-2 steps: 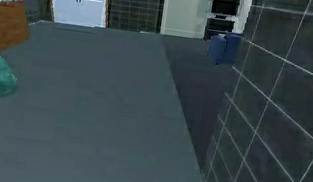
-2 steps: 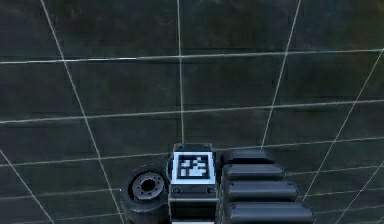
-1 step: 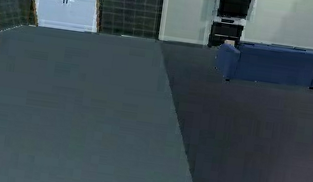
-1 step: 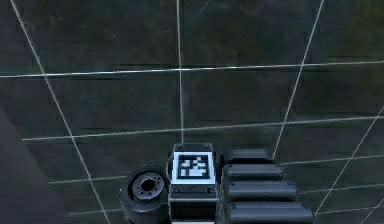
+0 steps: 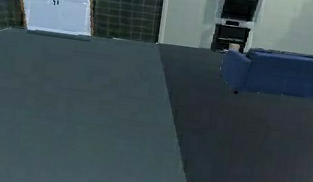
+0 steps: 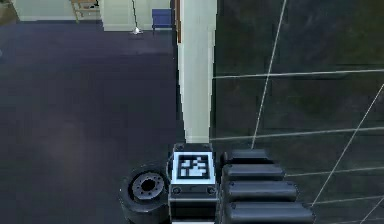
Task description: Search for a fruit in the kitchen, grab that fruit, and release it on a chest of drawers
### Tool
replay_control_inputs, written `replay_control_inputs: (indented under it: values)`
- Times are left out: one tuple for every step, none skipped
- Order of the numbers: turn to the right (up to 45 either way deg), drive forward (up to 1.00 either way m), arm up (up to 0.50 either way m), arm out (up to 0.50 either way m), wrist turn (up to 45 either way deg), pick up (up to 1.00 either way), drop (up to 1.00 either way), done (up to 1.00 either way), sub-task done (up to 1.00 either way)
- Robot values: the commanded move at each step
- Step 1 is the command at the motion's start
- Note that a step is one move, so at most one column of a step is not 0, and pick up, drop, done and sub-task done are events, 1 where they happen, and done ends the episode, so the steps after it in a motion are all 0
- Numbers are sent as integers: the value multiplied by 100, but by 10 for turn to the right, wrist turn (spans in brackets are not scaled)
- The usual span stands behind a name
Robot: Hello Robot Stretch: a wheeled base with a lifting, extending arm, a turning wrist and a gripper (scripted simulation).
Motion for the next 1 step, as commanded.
replay_control_inputs:
  values:
    - [330,0,0,0,0,0,0,0,0]
